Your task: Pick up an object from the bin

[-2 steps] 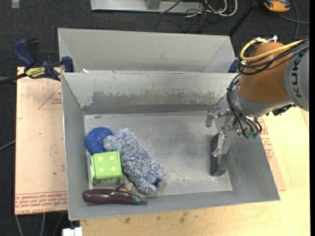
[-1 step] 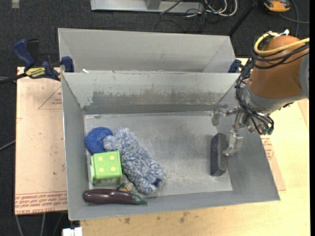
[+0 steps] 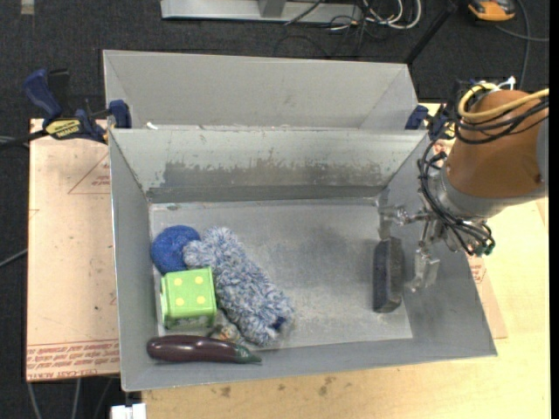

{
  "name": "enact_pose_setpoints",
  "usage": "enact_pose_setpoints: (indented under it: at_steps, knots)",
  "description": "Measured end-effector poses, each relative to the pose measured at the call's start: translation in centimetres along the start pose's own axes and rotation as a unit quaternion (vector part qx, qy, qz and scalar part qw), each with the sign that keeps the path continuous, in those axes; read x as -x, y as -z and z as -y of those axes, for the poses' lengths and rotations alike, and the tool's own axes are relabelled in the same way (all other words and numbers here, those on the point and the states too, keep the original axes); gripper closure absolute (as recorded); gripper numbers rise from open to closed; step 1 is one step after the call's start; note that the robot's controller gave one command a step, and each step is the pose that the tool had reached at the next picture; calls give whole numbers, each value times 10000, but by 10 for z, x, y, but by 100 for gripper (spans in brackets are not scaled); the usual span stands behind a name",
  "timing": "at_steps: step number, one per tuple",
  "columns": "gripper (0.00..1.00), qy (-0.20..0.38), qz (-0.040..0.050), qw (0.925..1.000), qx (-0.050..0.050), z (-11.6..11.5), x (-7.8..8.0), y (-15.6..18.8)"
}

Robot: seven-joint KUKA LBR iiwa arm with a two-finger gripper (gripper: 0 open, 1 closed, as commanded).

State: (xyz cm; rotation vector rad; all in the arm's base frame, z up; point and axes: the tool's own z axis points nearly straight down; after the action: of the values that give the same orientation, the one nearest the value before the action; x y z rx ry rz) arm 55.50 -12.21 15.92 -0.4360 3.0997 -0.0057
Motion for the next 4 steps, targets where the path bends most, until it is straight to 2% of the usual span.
enact_pose_setpoints:
  at_steps: [1,2,3,4]
  knots:
    - [0,-121,-42,9999,29,10,-22,-55]
    - [0,-103,1,9999,14,2,-35,-85]
    - [100,-8,-46,10000,63,10,-50,-88]
    - [100,-3,-48,10000,63,10,-50,-88]
